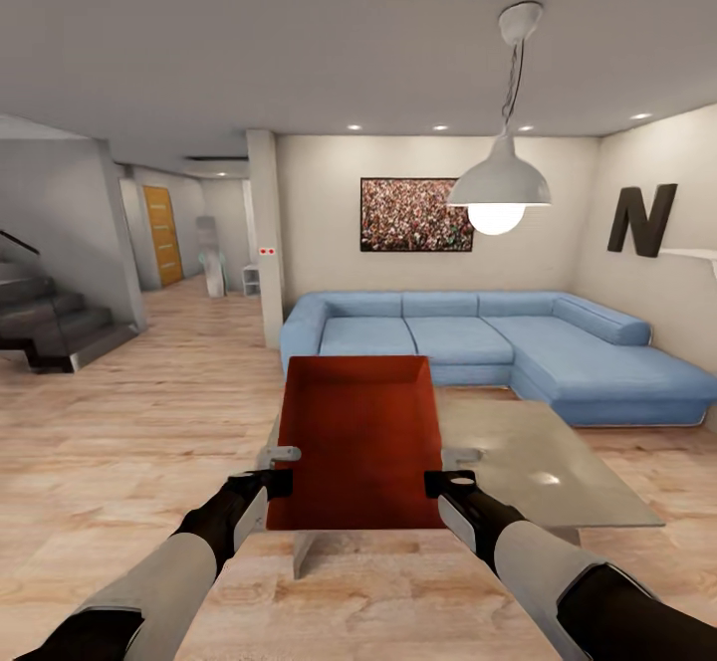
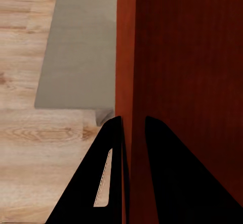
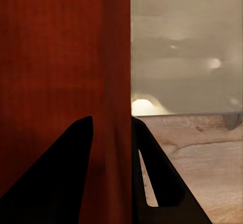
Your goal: Move the two storage containers from the living room to the garage. In the garage, place one container on the floor and stack the other container on top of it (either order is fine).
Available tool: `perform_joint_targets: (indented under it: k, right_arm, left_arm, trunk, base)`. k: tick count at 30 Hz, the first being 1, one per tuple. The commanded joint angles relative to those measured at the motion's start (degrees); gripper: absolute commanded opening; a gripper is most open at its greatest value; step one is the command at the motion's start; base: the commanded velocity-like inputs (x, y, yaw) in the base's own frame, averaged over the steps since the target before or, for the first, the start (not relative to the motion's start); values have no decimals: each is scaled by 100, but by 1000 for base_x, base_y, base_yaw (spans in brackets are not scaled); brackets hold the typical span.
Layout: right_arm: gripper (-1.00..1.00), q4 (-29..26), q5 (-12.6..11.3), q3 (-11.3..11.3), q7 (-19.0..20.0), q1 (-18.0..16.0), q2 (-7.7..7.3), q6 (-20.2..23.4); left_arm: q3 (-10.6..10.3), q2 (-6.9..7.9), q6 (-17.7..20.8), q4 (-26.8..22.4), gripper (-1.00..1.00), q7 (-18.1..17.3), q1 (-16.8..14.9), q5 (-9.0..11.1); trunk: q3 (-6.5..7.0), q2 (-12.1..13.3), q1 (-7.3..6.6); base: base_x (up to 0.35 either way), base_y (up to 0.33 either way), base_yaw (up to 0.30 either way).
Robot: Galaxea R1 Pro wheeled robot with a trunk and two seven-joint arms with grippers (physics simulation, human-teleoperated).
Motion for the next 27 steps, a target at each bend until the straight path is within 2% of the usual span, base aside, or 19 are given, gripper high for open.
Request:
perform_joint_targets:
  k: [1, 27]
  right_arm:
    - [-100, -52, -1, 121, 106, 0, -1, 37]
    - [-100, -52, -1, 121, 106, 0, -1, 37]
  left_arm:
    - [-12, -6, 29, 5, -100, 44, 0, 110]
    - [-12, 3, 29, 5, -100, 44, 0, 107]
  trunk:
    - [3, -3, 2]
    - [108, -3, 2]
  base:
    - [0, 0, 291]
    - [0, 0, 291]
